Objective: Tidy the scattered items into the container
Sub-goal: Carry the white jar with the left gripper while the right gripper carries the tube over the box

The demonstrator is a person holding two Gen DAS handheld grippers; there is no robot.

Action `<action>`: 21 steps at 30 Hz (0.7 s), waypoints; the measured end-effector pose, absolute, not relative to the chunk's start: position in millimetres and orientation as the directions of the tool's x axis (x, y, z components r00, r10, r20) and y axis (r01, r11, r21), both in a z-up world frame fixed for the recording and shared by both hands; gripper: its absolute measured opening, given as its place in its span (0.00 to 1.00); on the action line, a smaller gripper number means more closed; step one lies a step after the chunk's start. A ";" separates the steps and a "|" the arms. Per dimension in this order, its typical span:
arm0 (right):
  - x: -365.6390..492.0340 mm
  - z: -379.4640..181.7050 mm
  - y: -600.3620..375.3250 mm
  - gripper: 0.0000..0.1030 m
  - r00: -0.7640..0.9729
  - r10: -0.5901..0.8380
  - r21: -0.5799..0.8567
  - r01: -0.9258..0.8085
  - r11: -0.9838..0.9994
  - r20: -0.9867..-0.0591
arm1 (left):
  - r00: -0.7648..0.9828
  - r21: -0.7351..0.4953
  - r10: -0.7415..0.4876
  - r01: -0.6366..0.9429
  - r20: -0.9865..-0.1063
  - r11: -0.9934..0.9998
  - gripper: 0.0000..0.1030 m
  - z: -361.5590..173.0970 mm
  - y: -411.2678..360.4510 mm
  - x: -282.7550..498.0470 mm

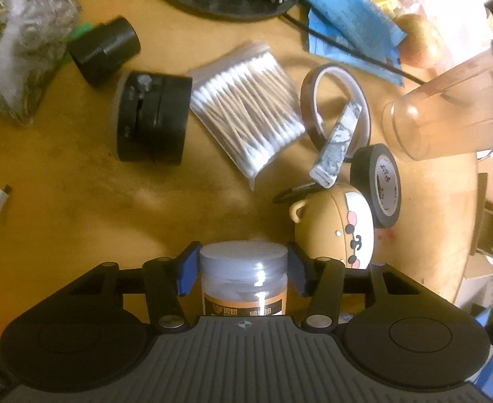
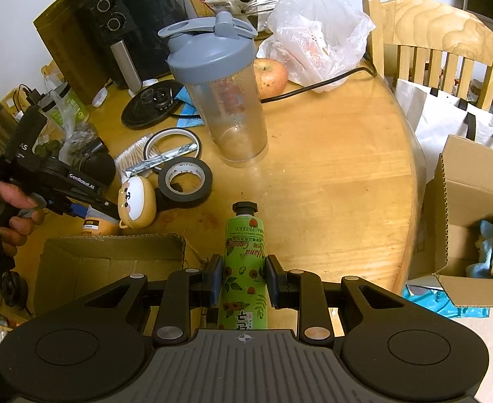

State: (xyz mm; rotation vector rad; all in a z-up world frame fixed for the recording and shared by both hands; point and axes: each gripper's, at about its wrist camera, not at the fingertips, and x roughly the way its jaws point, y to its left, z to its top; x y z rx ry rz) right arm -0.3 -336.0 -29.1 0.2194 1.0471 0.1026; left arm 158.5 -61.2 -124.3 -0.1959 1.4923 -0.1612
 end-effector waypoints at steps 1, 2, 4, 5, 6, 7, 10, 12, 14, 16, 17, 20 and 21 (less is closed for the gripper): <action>-0.2 -28.7 -336.1 0.29 0.497 0.188 0.228 0.020 0.973 -0.847 | 0.084 -0.226 -0.225 -0.008 -0.971 0.974 0.51 -121.2 -60.4 157.6; -0.2 -28.6 -335.9 0.29 0.497 0.188 0.227 0.020 0.974 -0.847 | 0.095 -0.224 -0.223 -0.003 -0.970 0.975 0.51 -117.9 -60.0 157.0; 0.0 -28.8 -335.9 0.29 0.498 0.188 0.227 0.018 0.974 -0.847 | 0.114 -0.220 -0.219 0.007 -0.969 0.976 0.51 -111.6 -59.1 156.0; 0.4 -28.7 -336.1 0.29 0.497 0.188 0.226 0.017 0.974 -0.847 | 0.123 -0.217 -0.217 0.014 -0.968 0.976 0.51 -108.0 -58.8 155.6; 0.7 -28.7 -336.0 0.29 0.498 0.188 0.225 0.016 0.974 -0.847 | 0.132 -0.213 -0.214 0.022 -0.968 0.977 0.51 -104.4 -58.7 154.8; 1.3 -28.4 -335.8 0.29 0.498 0.188 0.225 0.014 0.974 -0.847 | 0.141 -0.210 -0.212 0.029 -0.967 0.977 0.51 -101.4 -58.4 154.3; 3.4 -26.7 -334.1 0.29 0.499 0.191 0.223 0.005 0.975 -0.845 | 0.178 -0.196 -0.202 0.052 -0.963 0.979 0.51 -92.6 -58.4 149.5; 5.4 -25.1 -332.5 0.29 0.501 0.193 0.221 -0.003 0.975 -0.844 | 0.203 -0.180 -0.190 0.066 -0.961 0.981 0.51 -87.3 -59.3 146.6; 7.7 -23.8 -330.7 0.29 0.503 0.195 0.219 -0.011 0.976 -0.842 | 0.232 -0.155 -0.170 0.083 -0.958 0.984 0.51 -82.6 -61.0 143.4; 10.1 -22.4 -329.0 0.29 0.504 0.198 0.219 -0.018 0.976 -0.841 | 0.265 -0.109 -0.133 0.104 -0.955 0.989 0.51 -76.1 -63.7 139.5; 11.2 -22.2 -328.1 0.29 0.504 0.199 0.217 -0.022 0.976 -0.841 | 0.283 -0.082 -0.111 0.113 -0.953 0.990 0.51 -72.8 -65.3 137.5; 14.4 -20.8 -324.0 0.29 0.500 0.199 0.211 -0.034 0.977 -0.843 | 0.329 -0.025 -0.067 0.131 -0.942 0.991 0.51 -61.5 -67.9 131.0; 15.5 -20.4 -322.4 0.29 0.498 0.198 0.208 -0.037 0.977 -0.844 | 0.342 -0.008 -0.054 0.135 -0.938 0.991 0.51 -56.5 -67.5 127.9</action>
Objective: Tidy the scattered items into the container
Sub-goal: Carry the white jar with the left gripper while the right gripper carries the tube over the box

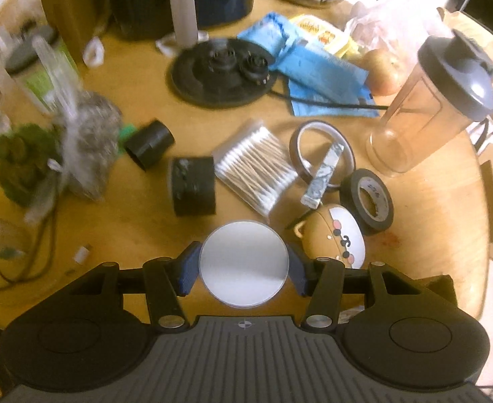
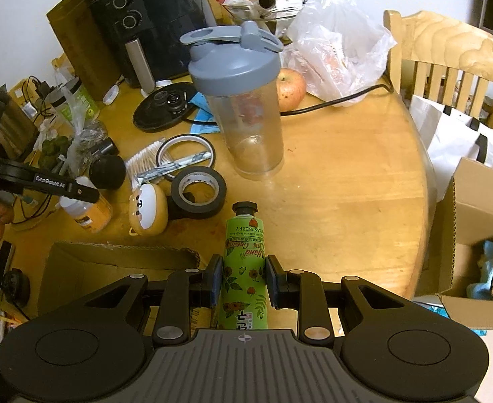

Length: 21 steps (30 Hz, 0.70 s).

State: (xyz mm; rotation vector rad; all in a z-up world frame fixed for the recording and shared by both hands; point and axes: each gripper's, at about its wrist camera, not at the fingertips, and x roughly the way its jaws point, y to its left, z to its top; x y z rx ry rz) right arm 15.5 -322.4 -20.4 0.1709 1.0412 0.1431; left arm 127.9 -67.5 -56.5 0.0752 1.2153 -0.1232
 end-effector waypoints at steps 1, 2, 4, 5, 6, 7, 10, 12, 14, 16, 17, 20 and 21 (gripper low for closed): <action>16.8 -20.1 -321.0 0.29 0.496 0.198 0.206 -0.040 0.978 -0.846 | 0.358 0.012 -0.039 0.139 -0.933 0.990 0.51 -52.3 -68.8 125.9; 18.1 -19.7 -319.4 0.29 0.493 0.197 0.203 -0.042 0.978 -0.847 | 0.370 0.028 -0.027 0.143 -0.929 0.989 0.51 -49.3 -69.9 124.4; 20.9 -18.5 -316.4 0.29 0.488 0.195 0.199 -0.046 0.979 -0.850 | 0.392 0.057 -0.005 0.146 -0.920 0.988 0.51 -42.6 -71.3 121.4; 22.4 -17.5 -315.5 0.29 0.485 0.194 0.197 -0.046 0.979 -0.852 | 0.402 0.066 0.002 0.146 -0.916 0.987 0.51 -39.0 -71.4 119.8; 23.7 -16.7 -314.2 0.29 0.482 0.192 0.194 -0.047 0.980 -0.855 | 0.410 0.072 0.007 0.144 -0.912 0.987 0.51 -35.5 -71.0 118.5; 24.9 -15.6 -312.6 0.29 0.480 0.191 0.192 -0.048 0.980 -0.856 | 0.418 0.077 0.011 0.141 -0.909 0.987 0.51 -32.1 -70.6 117.0; 28.9 -11.6 -305.8 0.29 0.468 0.187 0.182 -0.057 0.982 -0.864 | 0.436 0.092 0.023 0.137 -0.900 0.986 0.51 -24.2 -69.6 112.8; 31.5 -8.3 -300.7 0.29 0.460 0.180 0.170 -0.064 0.983 -0.869 | 0.442 0.087 0.021 0.130 -0.897 0.988 0.51 -19.5 -67.6 110.7; 34.3 -3.9 -295.2 0.29 0.451 0.173 0.158 -0.071 0.985 -0.876 | 0.449 0.079 0.016 0.123 -0.893 0.989 0.51 -14.7 -65.1 108.2; 37.1 0.1 -290.3 0.29 0.441 0.160 0.143 -0.073 0.987 -0.883 | 0.454 0.070 0.009 0.117 -0.891 0.991 0.51 -9.9 -62.6 105.6; 38.2 2.3 -287.7 0.29 0.436 0.154 0.135 -0.074 0.988 -0.887 | 0.456 0.060 0.001 0.114 -0.890 0.992 0.51 -7.4 -61.2 104.0; 40.9 8.5 -279.9 0.29 0.423 0.141 0.118 -0.079 0.990 -0.895 | 0.461 0.032 -0.023 0.111 -0.887 0.993 0.51 0.1 -58.2 98.4; 41.6 10.5 -277.6 0.29 0.419 0.135 0.111 -0.082 0.990 -0.898 | 0.463 0.022 -0.031 0.109 -0.886 0.994 0.51 2.9 -57.1 96.3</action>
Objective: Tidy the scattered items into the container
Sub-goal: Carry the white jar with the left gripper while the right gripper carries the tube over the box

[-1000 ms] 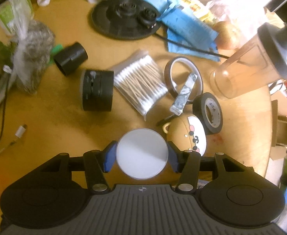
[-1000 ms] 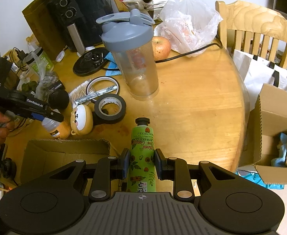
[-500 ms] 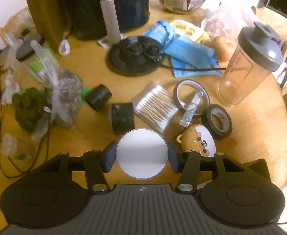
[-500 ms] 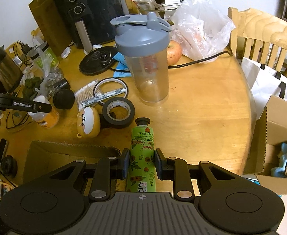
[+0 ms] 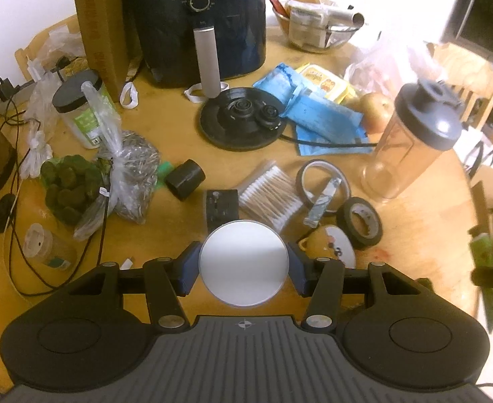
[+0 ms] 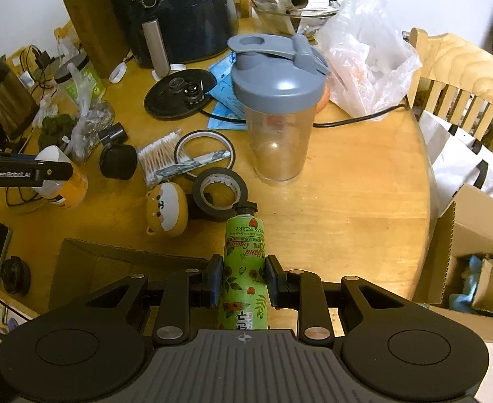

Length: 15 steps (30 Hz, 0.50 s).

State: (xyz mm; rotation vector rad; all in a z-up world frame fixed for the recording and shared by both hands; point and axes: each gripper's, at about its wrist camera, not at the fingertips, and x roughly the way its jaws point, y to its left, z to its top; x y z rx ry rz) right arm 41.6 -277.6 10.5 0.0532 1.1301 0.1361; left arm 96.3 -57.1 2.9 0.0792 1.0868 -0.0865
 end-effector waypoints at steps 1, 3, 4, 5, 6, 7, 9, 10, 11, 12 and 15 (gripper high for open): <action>42.0 12.8 -274.7 0.29 0.416 0.130 0.104 -0.085 0.991 -0.900 | 0.464 0.011 -0.040 0.107 -0.885 0.994 0.51 5.4 -55.7 94.5; 42.8 16.0 -271.0 0.29 0.412 0.126 0.099 -0.087 0.991 -0.902 | 0.467 -0.004 -0.052 0.103 -0.883 0.995 0.51 9.4 -53.5 90.8; 43.1 17.3 -269.1 0.29 0.410 0.126 0.098 -0.088 0.991 -0.903 | 0.468 -0.008 -0.055 0.101 -0.882 0.995 0.51 11.4 -52.5 88.7; 43.4 18.4 -267.4 0.29 0.408 0.124 0.096 -0.089 0.991 -0.904 | 0.468 -0.013 -0.058 0.099 -0.882 0.995 0.51 13.0 -51.4 87.4; 43.4 19.1 -266.0 0.29 0.407 0.123 0.094 -0.091 0.991 -0.905 | 0.468 -0.019 -0.062 0.097 -0.881 0.995 0.51 14.6 -50.3 85.6; 43.4 19.5 -264.4 0.29 0.405 0.122 0.092 -0.094 0.991 -0.906 | 0.469 -0.023 -0.066 0.096 -0.881 0.995 0.51 15.8 -49.5 83.8; 43.5 20.2 -261.9 0.29 0.402 0.125 0.093 -0.098 0.991 -0.907 | 0.472 -0.027 -0.068 0.094 -0.879 0.995 0.51 18.6 -47.9 79.8; 43.0 20.4 -261.0 0.29 0.400 0.129 0.096 -0.100 0.990 -0.907 | 0.471 -0.028 -0.069 0.093 -0.879 0.995 0.51 19.8 -47.2 77.8; 42.5 20.6 -259.7 0.29 0.398 0.133 0.099 -0.103 0.990 -0.908 | 0.471 -0.030 -0.070 0.091 -0.879 0.995 0.51 20.5 -46.4 76.4; 42.1 20.8 -258.7 0.29 0.396 0.137 0.103 -0.106 0.989 -0.908 | 0.471 -0.032 -0.070 0.089 -0.879 0.996 0.51 21.1 -45.5 74.8; 40.6 21.1 -255.7 0.29 0.389 0.157 0.122 -0.113 0.986 -0.908 | 0.469 -0.039 -0.074 0.083 -0.880 0.996 0.51 23.1 -43.4 69.6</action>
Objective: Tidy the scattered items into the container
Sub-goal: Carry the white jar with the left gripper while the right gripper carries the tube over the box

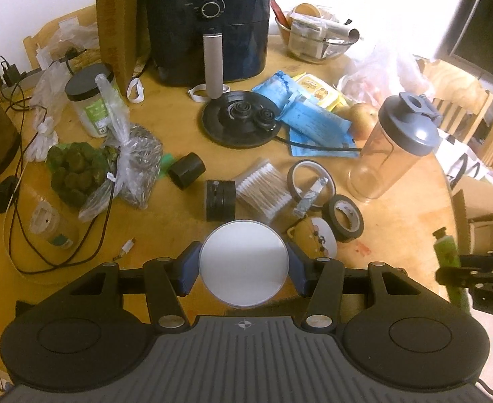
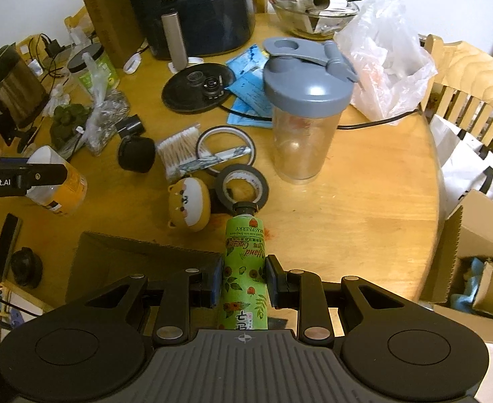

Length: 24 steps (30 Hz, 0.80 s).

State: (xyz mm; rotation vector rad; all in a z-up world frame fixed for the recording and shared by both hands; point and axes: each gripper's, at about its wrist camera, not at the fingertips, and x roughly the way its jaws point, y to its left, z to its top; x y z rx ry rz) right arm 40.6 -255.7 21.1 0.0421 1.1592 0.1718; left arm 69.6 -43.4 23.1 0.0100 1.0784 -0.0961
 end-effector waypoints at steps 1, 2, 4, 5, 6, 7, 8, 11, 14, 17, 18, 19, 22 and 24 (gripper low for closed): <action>40.1 21.0 -255.1 0.29 0.385 0.167 0.132 -0.115 0.984 -0.908 | 0.468 -0.041 -0.075 0.082 -0.880 0.996 0.51 23.9 -42.4 67.9; 39.5 21.0 -253.9 0.29 0.382 0.174 0.140 -0.116 0.983 -0.908 | 0.466 -0.045 -0.077 0.080 -0.881 0.996 0.51 24.6 -41.6 65.7; 38.4 20.1 -252.2 0.29 0.374 0.188 0.153 -0.120 0.981 -0.908 | 0.462 -0.054 -0.083 0.076 -0.883 0.996 0.51 25.3 -40.2 61.3; 38.0 19.3 -251.5 0.29 0.371 0.194 0.160 -0.121 0.980 -0.908 | 0.459 -0.058 -0.086 0.073 -0.884 0.996 0.51 25.4 -39.4 59.1; 37.6 18.4 -251.5 0.29 0.367 0.201 0.168 -0.120 0.978 -0.908 | 0.456 -0.063 -0.088 0.071 -0.886 0.996 0.51 25.3 -38.8 57.0; 37.2 17.7 -251.5 0.29 0.362 0.210 0.178 -0.119 0.977 -0.908 | 0.453 -0.067 -0.091 0.069 -0.887 0.995 0.51 25.0 -38.3 54.8; 36.7 16.8 -251.4 0.29 0.357 0.219 0.190 -0.117 0.975 -0.908 | 0.450 -0.071 -0.094 0.069 -0.888 0.995 0.51 24.3 -37.8 52.9; 35.7 12.9 -251.6 0.29 0.342 0.246 0.221 -0.112 0.969 -0.907 | 0.439 -0.092 -0.112 0.069 -0.892 0.993 0.51 20.9 -36.4 47.6; 34.2 7.0 -251.7 0.29 0.330 0.272 0.252 -0.102 0.962 -0.904 | 0.431 -0.120 -0.140 0.074 -0.891 0.990 0.51 14.6 -35.7 42.7; 33.5 -3.3 -252.9 0.29 0.312 0.297 0.286 -0.084 0.955 -0.902 | 0.416 -0.136 -0.155 0.075 -0.896 0.988 0.51 5.1 -36.1 38.7; 33.1 -7.1 -252.8 0.29 0.305 0.303 0.293 -0.079 0.953 -0.903 | 0.414 -0.142 -0.161 0.076 -0.896 0.987 0.51 2.0 -36.2 37.0; 32.8 -10.0 -252.1 0.29 0.302 0.307 0.299 -0.075 0.951 -0.902 | 0.413 -0.146 -0.166 0.079 -0.895 0.986 0.51 -0.2 -36.3 35.5; 31.7 -20.1 -249.7 0.29 0.295 0.321 0.313 -0.074 0.947 -0.900 | 0.415 -0.147 -0.172 0.091 -0.893 0.985 0.51 -7.4 -37.6 30.9; 31.1 -28.2 -247.4 0.29 0.296 0.313 0.306 -0.073 0.949 -0.902 | 0.417 -0.149 -0.176 0.097 -0.892 0.984 0.51 -12.2 -38.7 28.4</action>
